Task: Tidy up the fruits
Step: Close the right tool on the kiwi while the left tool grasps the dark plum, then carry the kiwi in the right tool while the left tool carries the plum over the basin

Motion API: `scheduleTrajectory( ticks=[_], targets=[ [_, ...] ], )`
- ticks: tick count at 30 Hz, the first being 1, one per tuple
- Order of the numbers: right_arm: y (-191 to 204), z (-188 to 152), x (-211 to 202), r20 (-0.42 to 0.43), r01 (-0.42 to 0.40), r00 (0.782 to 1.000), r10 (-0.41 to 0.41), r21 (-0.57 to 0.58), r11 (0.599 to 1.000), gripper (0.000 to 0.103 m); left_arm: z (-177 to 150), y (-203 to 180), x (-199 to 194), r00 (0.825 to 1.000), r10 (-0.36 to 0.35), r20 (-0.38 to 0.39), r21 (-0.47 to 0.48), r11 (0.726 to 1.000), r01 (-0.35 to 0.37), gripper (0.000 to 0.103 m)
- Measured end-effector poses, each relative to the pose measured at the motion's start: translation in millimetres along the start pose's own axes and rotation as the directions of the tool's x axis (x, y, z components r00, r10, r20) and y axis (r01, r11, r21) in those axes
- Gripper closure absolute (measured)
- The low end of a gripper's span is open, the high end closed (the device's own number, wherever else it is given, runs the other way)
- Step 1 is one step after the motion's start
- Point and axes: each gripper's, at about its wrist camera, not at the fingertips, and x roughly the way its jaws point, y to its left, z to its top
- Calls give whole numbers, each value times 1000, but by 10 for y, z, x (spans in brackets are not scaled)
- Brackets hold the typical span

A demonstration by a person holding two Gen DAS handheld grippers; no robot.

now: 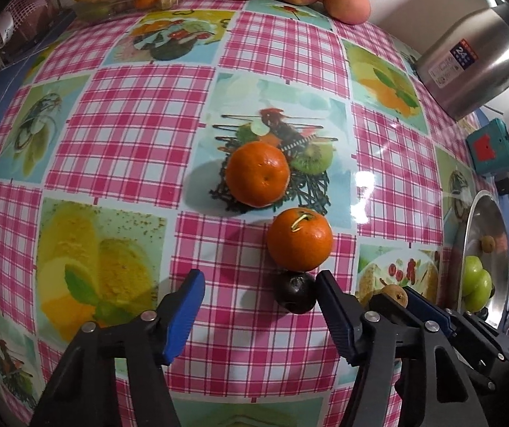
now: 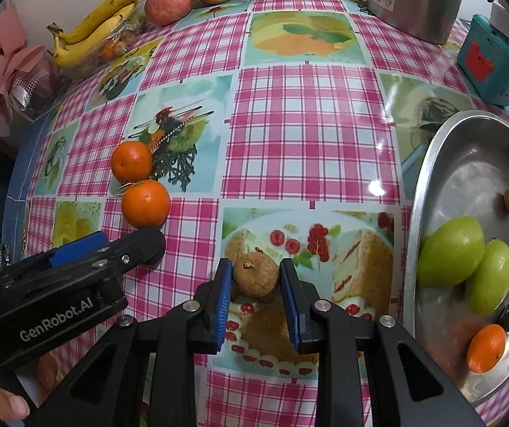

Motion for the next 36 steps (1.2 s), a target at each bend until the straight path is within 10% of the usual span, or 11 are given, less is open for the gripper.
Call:
scheduleTrajectory(
  ticks=[17,36],
  targets=[
    [-34,-14,-23,-8,-17,1000,17,19,1000,75,-5,-123,-5,998,-68,-8,29,997,68,77],
    [-74,-23,-178,27,-37,999,36,30,999,75,7,-25,-338,992,-108,63,21,994,107,79]
  ],
)
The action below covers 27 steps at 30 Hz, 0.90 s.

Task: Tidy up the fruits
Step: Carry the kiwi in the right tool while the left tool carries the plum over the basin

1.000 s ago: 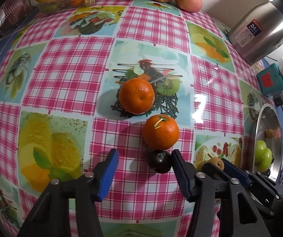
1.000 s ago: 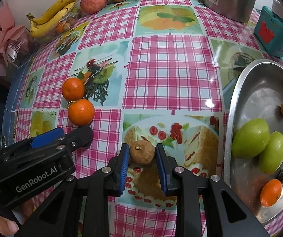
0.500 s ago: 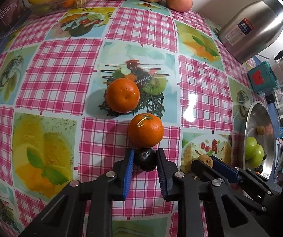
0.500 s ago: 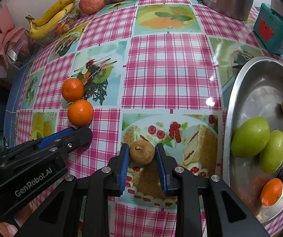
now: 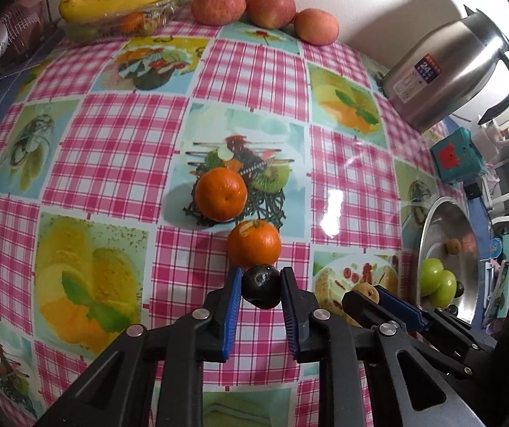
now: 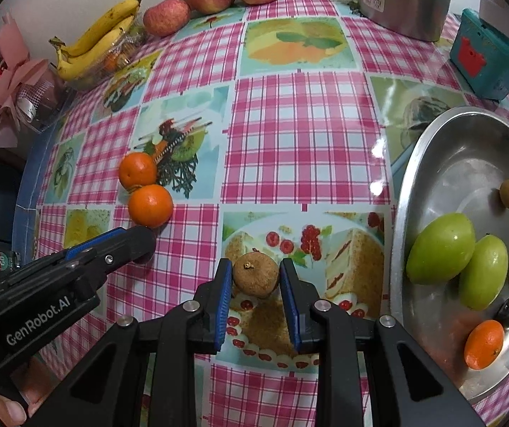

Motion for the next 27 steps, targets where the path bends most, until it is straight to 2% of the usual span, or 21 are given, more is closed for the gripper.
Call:
scheduleTrajectory(
  ticks=[19,27],
  targets=[
    [-316,22,-345,76,-21,997,15,74,997,75,9,-158,-197,998,-4,59,26,1000,3,79],
    [-757,26,-546,122,29,991,-52,177,984,75,-18,-355,-221,998,-19,65,59,998,15,80]
  ],
)
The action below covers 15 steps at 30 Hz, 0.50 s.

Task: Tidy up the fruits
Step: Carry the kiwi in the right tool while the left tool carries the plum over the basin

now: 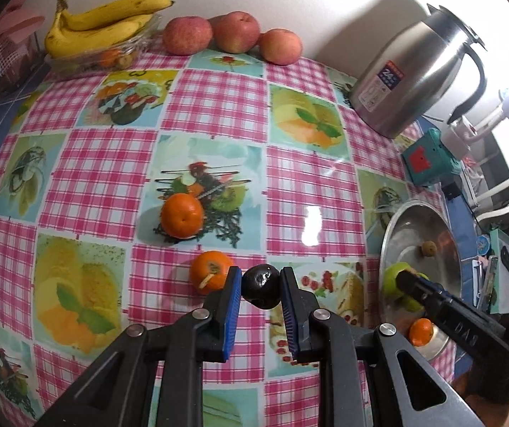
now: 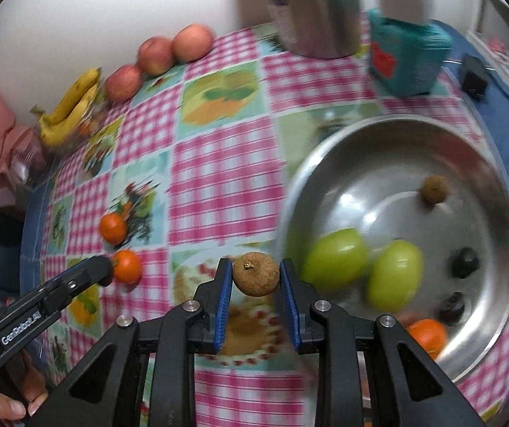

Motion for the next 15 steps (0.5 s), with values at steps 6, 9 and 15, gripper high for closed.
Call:
scheduleTrajectory(
  ticks=[6,9,15],
  targets=[
    [-432,44,-138,34,62,997,-65,90,994,75,-61,-362,30,999,-35,-4,69,997,35,80],
    [-651,47,-194,42,79,995,-86,138,987,75,-116,-599,51,998,-57,-4,119,991,57,80],
    [-939,18,-298,57,96,992,-110,203,974,75,-251,-992,128,996,-90,-9,211,973,90,80]
  ],
)
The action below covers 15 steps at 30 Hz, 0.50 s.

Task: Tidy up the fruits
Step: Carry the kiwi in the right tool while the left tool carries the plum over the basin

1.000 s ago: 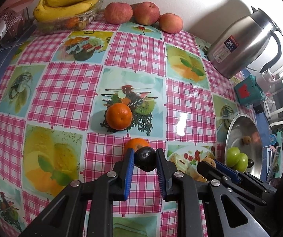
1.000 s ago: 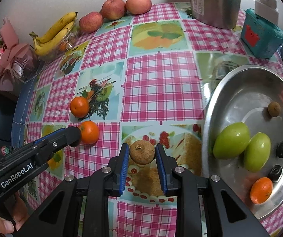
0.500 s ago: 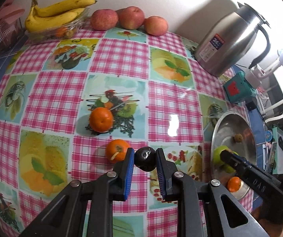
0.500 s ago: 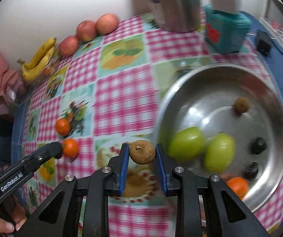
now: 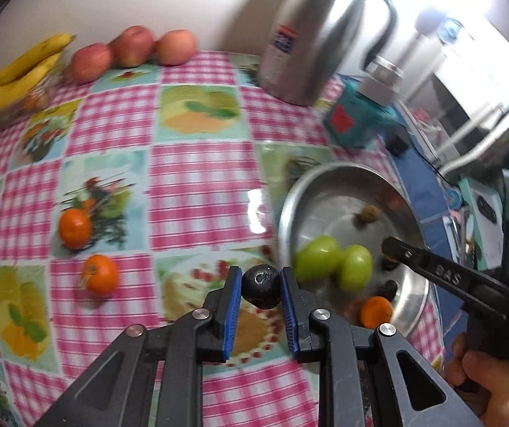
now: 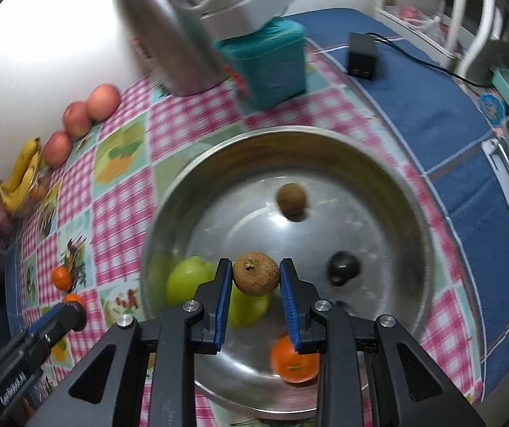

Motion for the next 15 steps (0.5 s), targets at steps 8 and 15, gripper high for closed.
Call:
scheduleTrajectory(
  ticks=[8,15],
  targets=[
    [-156,11,-17,0,18,1000,-18,34,999,75,-111,-459,182,1000,-2,-17,134,991,5,80],
    [-215,-18,85,-40,34,999,-32,44,998,75,-169,-579,322,999,20,-44,170,985,-13,80]
  ],
)
